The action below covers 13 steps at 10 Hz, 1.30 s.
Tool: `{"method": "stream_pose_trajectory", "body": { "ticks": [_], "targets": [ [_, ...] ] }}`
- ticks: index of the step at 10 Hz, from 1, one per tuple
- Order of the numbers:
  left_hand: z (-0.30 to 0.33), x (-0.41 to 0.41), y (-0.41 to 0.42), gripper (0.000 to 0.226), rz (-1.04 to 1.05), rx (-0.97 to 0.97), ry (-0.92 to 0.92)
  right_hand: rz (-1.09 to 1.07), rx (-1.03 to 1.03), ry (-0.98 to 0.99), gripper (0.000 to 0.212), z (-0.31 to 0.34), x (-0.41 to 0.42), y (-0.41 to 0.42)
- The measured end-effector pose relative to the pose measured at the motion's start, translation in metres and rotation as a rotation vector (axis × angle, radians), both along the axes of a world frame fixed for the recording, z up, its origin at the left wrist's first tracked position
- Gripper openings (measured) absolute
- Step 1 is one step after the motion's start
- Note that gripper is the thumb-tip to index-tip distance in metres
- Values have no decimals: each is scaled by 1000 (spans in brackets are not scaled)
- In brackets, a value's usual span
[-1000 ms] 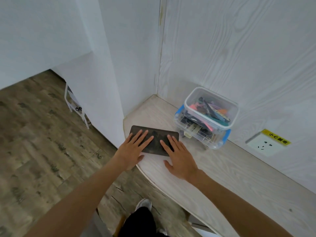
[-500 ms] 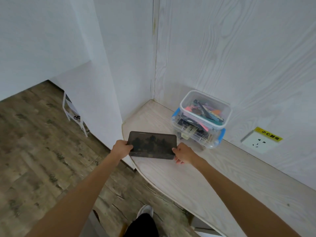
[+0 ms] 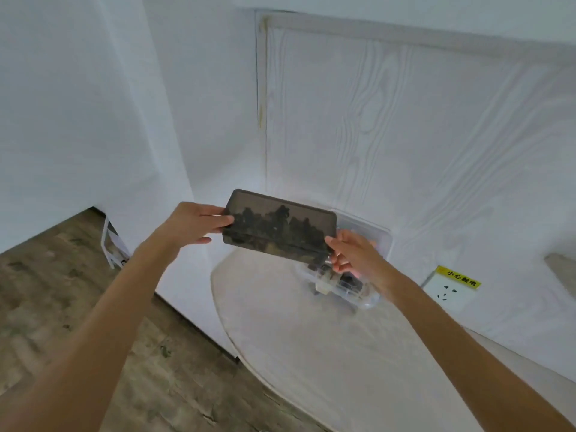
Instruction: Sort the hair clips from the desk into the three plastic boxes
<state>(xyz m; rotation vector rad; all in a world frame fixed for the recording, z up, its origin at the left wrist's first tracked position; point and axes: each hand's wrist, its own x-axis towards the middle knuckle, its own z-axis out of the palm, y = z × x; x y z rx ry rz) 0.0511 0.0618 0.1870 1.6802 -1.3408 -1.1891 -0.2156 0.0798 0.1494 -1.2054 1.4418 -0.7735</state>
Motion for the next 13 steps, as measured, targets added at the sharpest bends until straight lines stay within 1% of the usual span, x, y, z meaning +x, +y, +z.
{"method": "stream_pose_trajectory", "body": {
  "ticks": [1,2,3,4,5,6,8,10,11,12,13],
  "targets": [
    [9,-33,-29,14,28,-31,26,-128,-6,-10,25,21,-25,-8],
    [8,-83,-61,15,-41,-34,34,-260,-16,-7,21,28,-60,-15],
    [-6,-126,-78,32,-125,-14,58,-379,-1,11,22,17,-89,-16],
    [-27,-150,-86,33,-149,-1,20,-435,27,34,26,-1,-106,-15],
    [-48,-157,-87,32,-154,-10,-15,-419,43,107,28,-16,-108,-18],
    [-58,-157,-89,35,-146,-34,1,-413,30,160,28,-23,-107,-20],
    [-59,-156,-88,34,-166,7,72,-401,127,151,29,-21,-110,-25],
    [-57,-163,-89,35,-116,19,24,-391,159,246,26,-14,-103,-25],
    [-54,-163,-88,37,-133,29,-10,-371,191,255,27,-5,-97,-22],
    [-53,-162,-85,48,-154,64,-71,-319,229,230,33,2,-99,-15],
    [-54,-156,-84,57,-104,22,-109,-274,256,250,43,10,-107,-4]
  ]
}}
